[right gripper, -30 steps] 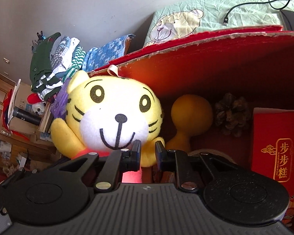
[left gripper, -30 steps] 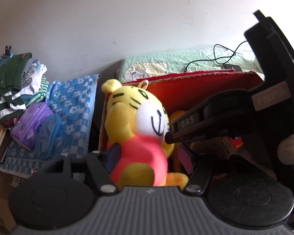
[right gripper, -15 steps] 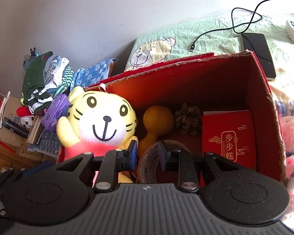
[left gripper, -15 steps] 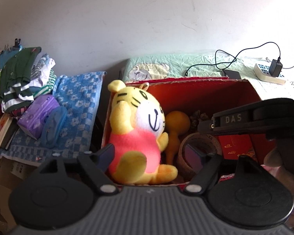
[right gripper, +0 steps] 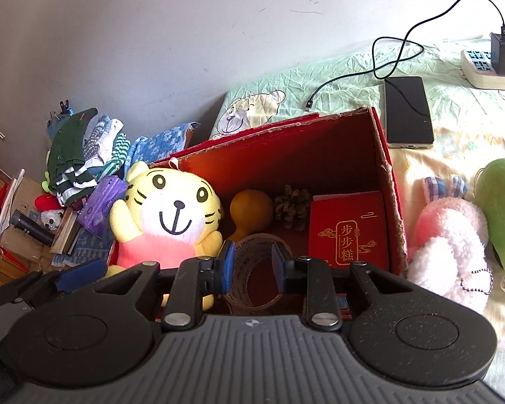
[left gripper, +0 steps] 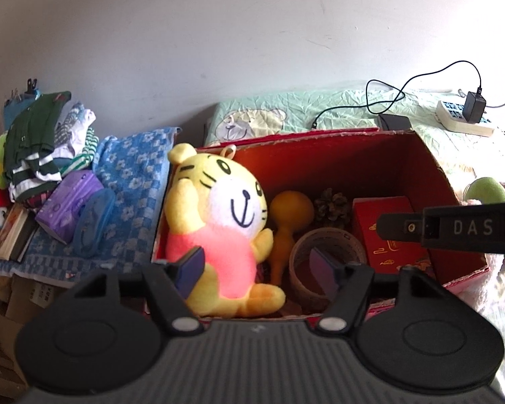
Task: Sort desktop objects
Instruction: 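Open the right gripper and release the tiger plush in the box, then move the right gripper to the green plush and grasp it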
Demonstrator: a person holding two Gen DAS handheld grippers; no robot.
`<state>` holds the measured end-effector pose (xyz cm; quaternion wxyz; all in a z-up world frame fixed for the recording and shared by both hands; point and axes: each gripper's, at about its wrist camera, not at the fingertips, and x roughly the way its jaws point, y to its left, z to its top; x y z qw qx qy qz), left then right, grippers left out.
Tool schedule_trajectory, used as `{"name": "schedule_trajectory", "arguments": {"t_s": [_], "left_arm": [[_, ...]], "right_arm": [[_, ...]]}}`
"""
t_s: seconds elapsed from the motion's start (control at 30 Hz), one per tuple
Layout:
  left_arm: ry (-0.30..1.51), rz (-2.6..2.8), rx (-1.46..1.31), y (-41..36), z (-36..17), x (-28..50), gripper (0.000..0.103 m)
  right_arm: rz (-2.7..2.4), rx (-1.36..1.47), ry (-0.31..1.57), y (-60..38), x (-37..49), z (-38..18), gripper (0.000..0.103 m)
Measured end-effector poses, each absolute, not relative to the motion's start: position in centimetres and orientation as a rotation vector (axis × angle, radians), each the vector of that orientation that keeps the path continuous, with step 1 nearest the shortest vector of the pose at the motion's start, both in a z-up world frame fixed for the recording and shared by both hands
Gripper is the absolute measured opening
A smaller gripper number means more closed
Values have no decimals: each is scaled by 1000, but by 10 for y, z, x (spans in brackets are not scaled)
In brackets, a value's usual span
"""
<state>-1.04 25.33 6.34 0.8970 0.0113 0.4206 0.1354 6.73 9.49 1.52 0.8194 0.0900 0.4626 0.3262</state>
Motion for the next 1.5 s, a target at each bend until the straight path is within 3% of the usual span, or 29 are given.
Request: {"name": "schedule_trajectory", "arguments": {"t_s": [0.9, 1.3, 1.5], "left_arm": [[919, 360, 68, 170, 66, -9, 77], [887, 304, 82, 122, 70, -15, 75], [854, 208, 18, 105, 68, -30, 69]], "right_arm": [[827, 317, 966, 13, 60, 22, 28], [793, 371, 964, -46, 66, 19, 28], [737, 385, 986, -79, 73, 8, 28]]}}
